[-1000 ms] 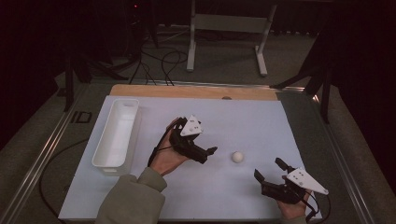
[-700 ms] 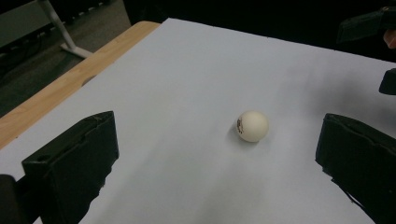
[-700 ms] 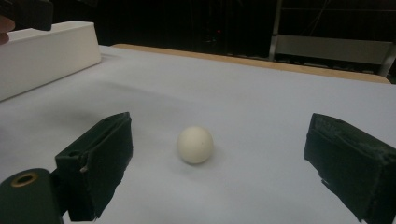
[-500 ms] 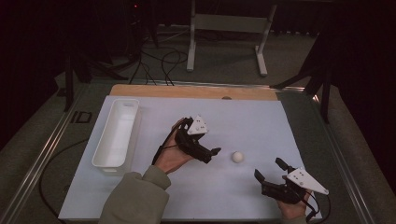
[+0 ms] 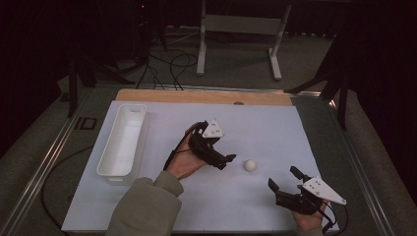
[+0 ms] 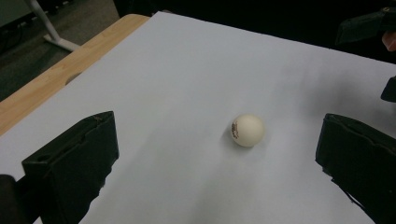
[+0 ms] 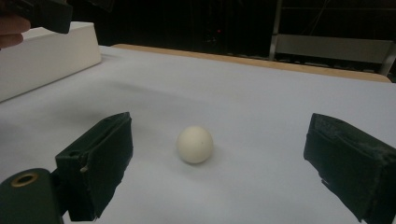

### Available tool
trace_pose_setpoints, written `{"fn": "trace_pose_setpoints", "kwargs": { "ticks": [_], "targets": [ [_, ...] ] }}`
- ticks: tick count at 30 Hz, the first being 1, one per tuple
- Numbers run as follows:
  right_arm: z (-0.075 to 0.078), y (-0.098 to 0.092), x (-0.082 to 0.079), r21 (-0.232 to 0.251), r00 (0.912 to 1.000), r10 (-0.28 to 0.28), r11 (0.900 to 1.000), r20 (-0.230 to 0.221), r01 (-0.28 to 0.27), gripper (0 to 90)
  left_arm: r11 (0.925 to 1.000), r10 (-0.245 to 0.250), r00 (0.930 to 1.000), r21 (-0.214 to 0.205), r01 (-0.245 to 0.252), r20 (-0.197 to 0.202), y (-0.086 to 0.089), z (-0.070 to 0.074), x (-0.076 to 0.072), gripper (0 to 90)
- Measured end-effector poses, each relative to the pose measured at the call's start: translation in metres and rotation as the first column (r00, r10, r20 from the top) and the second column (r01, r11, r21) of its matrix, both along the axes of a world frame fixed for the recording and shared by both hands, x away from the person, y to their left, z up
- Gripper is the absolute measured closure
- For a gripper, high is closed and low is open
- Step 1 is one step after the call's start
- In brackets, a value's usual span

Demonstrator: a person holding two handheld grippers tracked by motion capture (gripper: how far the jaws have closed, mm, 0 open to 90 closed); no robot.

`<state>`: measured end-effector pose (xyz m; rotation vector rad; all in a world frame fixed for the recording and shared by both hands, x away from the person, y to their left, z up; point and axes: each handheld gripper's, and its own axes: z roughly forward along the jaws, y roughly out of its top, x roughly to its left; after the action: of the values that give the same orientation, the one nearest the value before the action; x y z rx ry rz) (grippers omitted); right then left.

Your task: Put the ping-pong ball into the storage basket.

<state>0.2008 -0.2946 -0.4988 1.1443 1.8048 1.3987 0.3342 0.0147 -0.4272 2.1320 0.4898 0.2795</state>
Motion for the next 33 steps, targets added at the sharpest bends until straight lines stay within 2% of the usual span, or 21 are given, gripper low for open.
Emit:
{"fn": "trace_pose_setpoints", "kwargs": {
  "ticks": [14, 23, 33],
  "targets": [
    [0.000, -0.001, 0.000, 0.000, 1.0000, -0.001, 1.0000, 0.000, 0.001, 8.0, 0.9998, -0.013, 0.9996, 0.013, 0.013, -0.025, -0.010, 0.003, 0.009, 0.0],
    [0.000, -0.001, 0.000, 0.003, 1.0000, 0.000, 1.0000, 0.000, 0.000, 8.0, 0.9984, -0.024, 0.9989, 0.051, 0.026, -0.040, -0.018, -0.002, 0.015, 0.0],
    [0.000, -0.001, 0.000, 0.004, 1.0000, 0.002, 1.0000, -0.001, -0.002, 8.0, 0.9965, -0.035, 0.9981, 0.074, 0.039, -0.052, -0.026, -0.004, 0.018, 0.0]
  ]
}}
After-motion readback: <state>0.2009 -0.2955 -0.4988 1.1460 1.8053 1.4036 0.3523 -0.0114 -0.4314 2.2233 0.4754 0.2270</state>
